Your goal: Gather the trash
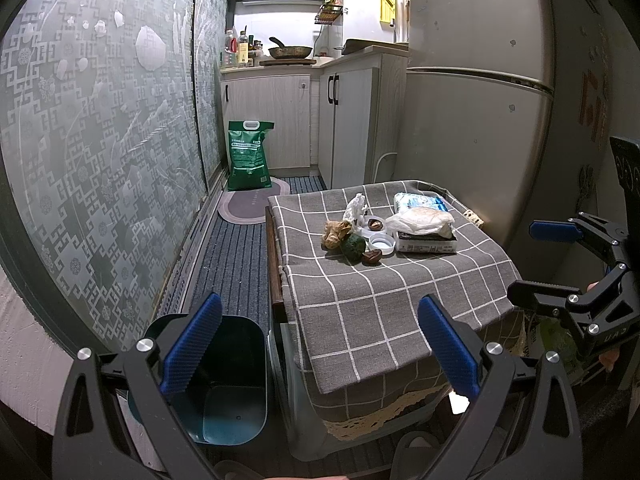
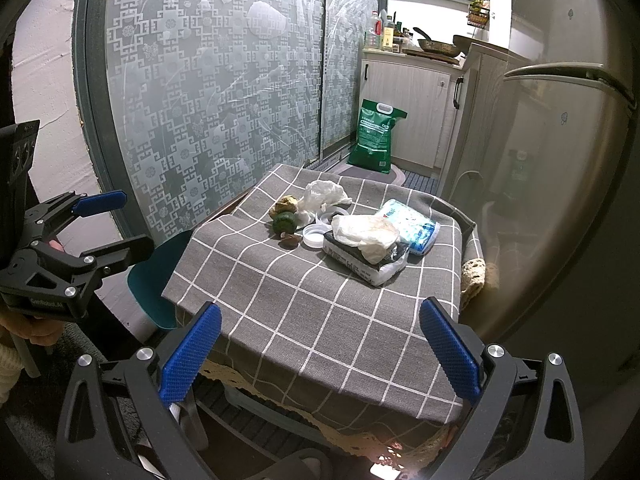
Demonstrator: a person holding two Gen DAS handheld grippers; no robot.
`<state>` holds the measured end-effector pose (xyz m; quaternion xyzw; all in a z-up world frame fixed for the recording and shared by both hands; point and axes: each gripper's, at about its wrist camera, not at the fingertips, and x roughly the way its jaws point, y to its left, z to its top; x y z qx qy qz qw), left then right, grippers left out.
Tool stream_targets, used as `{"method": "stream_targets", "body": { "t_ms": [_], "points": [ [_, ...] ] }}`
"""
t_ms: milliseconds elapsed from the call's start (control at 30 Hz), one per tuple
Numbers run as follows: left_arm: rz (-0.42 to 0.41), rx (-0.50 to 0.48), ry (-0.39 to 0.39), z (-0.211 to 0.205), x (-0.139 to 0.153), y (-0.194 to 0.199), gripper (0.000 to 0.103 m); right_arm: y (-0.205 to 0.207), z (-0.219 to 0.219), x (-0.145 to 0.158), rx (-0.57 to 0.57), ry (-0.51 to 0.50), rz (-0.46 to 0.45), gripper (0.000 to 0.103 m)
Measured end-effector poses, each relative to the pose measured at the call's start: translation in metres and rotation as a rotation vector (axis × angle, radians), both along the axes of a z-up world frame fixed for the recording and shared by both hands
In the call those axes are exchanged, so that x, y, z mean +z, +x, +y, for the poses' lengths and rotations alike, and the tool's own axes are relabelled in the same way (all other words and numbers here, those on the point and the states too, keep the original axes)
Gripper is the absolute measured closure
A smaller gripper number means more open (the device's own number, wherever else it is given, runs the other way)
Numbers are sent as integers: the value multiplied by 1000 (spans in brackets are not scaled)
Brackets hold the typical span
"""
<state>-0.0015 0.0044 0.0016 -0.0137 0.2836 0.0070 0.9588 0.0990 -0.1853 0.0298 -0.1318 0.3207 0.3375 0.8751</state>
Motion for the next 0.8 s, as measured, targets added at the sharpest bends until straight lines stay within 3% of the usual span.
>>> {"method": "stream_targets", "body": {
  "t_ms": [800],
  "points": [
    [-3, -2, 5, -4, 6, 1, 3, 0, 0, -1, 0, 1, 1, 3]
  ]
}}
